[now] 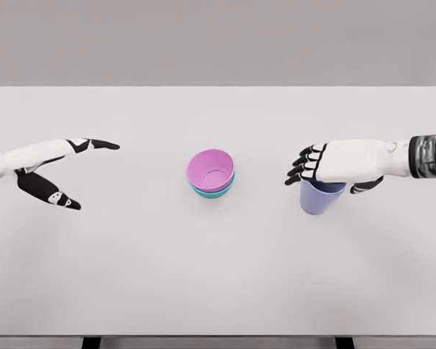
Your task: Stacking bowl and cup with both arms
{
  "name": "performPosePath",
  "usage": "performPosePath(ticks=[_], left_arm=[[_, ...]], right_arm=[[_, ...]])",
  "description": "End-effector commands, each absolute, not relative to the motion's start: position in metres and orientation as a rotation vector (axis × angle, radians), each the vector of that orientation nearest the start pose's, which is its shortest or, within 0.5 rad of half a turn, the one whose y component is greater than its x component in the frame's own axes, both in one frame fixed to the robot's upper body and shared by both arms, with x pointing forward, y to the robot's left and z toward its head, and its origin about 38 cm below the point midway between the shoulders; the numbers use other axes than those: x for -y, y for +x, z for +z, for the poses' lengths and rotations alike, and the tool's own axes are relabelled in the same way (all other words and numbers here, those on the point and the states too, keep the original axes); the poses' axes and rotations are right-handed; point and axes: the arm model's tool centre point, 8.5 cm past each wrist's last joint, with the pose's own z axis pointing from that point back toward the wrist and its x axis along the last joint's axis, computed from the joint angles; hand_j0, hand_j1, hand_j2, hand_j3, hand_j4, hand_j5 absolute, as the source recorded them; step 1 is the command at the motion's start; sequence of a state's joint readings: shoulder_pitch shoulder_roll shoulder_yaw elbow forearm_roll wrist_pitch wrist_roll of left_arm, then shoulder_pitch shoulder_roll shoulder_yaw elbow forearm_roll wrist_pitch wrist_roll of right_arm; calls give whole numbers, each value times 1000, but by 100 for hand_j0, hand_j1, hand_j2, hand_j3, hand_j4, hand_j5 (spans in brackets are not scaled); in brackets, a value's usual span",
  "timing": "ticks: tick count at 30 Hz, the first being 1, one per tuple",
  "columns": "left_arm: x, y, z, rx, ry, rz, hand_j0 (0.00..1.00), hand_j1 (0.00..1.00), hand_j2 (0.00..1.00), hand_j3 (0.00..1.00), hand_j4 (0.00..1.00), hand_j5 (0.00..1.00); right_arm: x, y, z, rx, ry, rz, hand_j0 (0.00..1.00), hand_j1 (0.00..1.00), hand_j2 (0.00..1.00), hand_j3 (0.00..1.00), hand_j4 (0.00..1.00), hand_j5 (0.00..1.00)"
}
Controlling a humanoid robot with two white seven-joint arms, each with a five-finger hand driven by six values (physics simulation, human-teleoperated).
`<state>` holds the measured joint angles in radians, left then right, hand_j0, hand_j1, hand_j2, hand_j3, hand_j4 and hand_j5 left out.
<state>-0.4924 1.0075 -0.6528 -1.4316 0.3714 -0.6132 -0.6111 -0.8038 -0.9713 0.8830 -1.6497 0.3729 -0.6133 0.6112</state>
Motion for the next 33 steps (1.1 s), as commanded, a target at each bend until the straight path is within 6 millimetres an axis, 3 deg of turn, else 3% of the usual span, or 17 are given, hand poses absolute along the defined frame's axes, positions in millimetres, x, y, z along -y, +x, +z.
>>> performPosePath(ticks=[1,5,8,13,26,29,33], left_arm=[[-362,391,208,1567,-153,-1537,100,100,100,100,100,100],[-354,392,207,1587,-174,-1534,100,100,100,100,100,100],[-352,392,206,1593,-178,-1532,100,100,100,100,100,100],[-352,393,208,1598,-176,-1530,100,100,100,100,100,100],[-351,394,207,1602,-179,-1527,100,100,100,100,100,100],[-350,393,207,1602,-181,-1528,100,100,100,100,100,100],[-350,393,208,1606,-183,-1528,100,100,100,100,100,100]], right_arm=[[275,398,231,-1562,398,-3117,100,100,100,100,100,100],[272,398,233,-1566,395,-3106,97,97,97,97,97,97],[272,398,233,-1565,397,-3108,81,81,81,81,81,81],[273,400,235,-1565,407,-3106,68,68,68,68,68,68],[268,415,254,-1628,470,-3059,69,69,69,69,69,69],[255,430,257,-1679,473,-3031,69,69,69,69,69,69],[237,435,266,-1711,466,-2972,69,69,69,69,69,69]])
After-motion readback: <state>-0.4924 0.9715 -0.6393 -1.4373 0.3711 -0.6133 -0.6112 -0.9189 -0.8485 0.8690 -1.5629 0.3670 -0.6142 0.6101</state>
